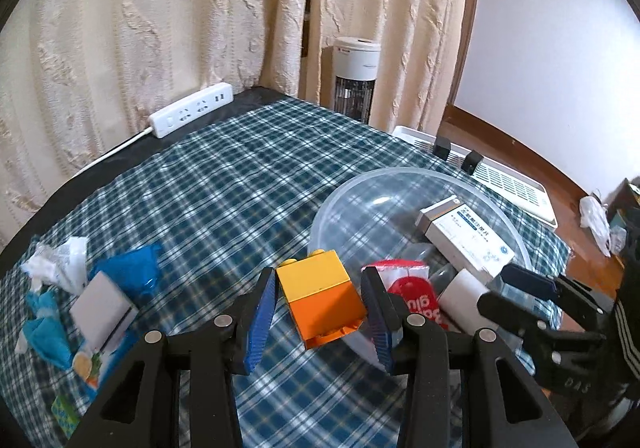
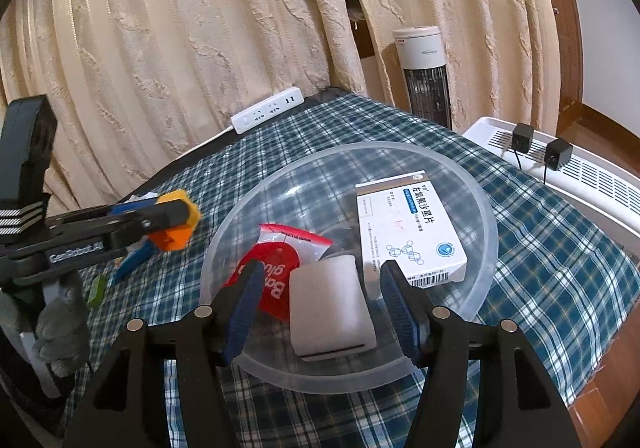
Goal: Organize objects
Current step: 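Carry the block with left gripper while right carries the sponge over the clear bowl, then open left gripper to drop the block while right releases the sponge into the bowl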
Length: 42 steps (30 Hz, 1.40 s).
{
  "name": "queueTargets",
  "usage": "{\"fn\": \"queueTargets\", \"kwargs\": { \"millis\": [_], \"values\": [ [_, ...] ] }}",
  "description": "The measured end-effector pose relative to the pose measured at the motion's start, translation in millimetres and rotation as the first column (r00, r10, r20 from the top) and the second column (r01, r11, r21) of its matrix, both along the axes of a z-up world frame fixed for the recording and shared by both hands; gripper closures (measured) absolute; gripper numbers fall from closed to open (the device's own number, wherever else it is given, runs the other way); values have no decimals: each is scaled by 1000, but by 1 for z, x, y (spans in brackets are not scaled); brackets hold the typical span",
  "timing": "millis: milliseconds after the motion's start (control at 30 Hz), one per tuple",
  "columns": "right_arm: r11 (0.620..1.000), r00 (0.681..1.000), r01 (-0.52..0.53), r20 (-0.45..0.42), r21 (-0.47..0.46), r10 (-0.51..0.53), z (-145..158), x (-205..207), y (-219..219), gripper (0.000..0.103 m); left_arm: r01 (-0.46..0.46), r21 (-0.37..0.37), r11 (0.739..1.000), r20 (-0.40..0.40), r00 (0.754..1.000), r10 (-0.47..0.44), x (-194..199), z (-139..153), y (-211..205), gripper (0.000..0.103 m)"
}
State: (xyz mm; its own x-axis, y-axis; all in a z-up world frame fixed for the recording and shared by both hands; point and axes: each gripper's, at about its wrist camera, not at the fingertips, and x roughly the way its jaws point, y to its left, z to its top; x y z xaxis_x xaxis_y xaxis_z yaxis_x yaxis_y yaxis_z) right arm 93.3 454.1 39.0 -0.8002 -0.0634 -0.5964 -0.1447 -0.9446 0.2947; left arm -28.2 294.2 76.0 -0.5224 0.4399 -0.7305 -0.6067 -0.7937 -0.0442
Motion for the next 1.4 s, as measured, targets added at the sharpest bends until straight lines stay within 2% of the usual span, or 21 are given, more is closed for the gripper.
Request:
{"fn": "queueTargets", "kwargs": {
  "millis": [400,433,467,533,700,900,1067,1400],
  "values": [
    [1000,1000,1,6,-10,-1,-4,-6,3,41,47,1,999,32,998,-47,-19,-10,32,57],
    [1000,1000,1,7,-11,-1,-5,-7,3,41,53,7,999,43,998,-53,-20,-11,33,50],
    [1000,1000,1,8,-12,-1,-5,-7,4,41,58,15,998,58,997,-59,-22,-13,34,33],
    [1000,1000,1,8,-11,-1,-6,-8,4,41,49,41,998,66,996,-52,-24,-14,31,21],
    [1000,1000,-3,7,-11,3,-6,-8,4,41,27,48,998,52,998,-29,-25,-11,21,21],
    [1000,1000,-20,4,-7,20,-6,-9,-2,41,-7,23,1000,32,999,7,-23,-12,13,20],
    [999,999,-32,0,-1,32,-3,-10,-7,41,-43,2,999,14,999,43,-20,-12,2,5],
    [997,997,-76,-2,11,76,2,-13,-27,41,-137,-2,991,13,991,137,-18,-11,-33,5]
  ]
}}
